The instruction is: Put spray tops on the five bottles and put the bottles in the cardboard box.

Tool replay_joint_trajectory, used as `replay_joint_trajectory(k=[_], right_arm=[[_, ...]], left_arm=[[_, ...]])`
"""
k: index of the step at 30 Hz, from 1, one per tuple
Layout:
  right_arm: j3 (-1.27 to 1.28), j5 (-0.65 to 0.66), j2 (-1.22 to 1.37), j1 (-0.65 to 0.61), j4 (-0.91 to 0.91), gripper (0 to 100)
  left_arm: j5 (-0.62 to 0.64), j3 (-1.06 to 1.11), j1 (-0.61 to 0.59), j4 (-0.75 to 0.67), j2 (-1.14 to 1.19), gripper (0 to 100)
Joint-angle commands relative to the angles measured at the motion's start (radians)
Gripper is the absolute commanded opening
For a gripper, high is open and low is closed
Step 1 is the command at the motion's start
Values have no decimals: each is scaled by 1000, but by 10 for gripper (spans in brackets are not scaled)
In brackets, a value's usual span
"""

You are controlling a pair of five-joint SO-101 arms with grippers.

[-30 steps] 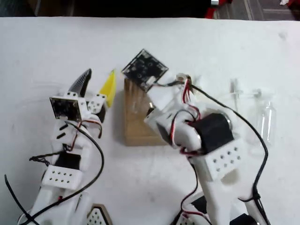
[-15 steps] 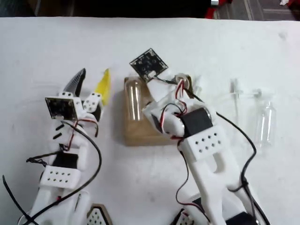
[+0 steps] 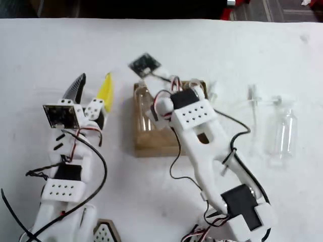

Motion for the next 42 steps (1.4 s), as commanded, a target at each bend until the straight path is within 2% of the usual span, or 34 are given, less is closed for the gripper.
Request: replay_joint_trajectory(k=[1,11,22,35,37,41,42], right_arm=[[-195,-71,22,-36,-85,180],[-606,-261,472,-41,-119,180],[-1014,-270,794,-15,56,179],[-1224,-270,912,-12,228,176],[-1224,-270,908,-16,237,153],[-1224,-270,912,-21,242,15],[-1223,-270,912,-21,242,13]], left_arm=[[17,-37,-41,-3,-24,211],[18,-31,-88,-58,-24,211],[18,-31,-88,-58,-22,211],[18,-31,-88,-58,-22,211],[18,-31,-88,-58,-22,211],[18,-31,-87,-58,-22,211],[18,-31,-87,-58,-22,211]])
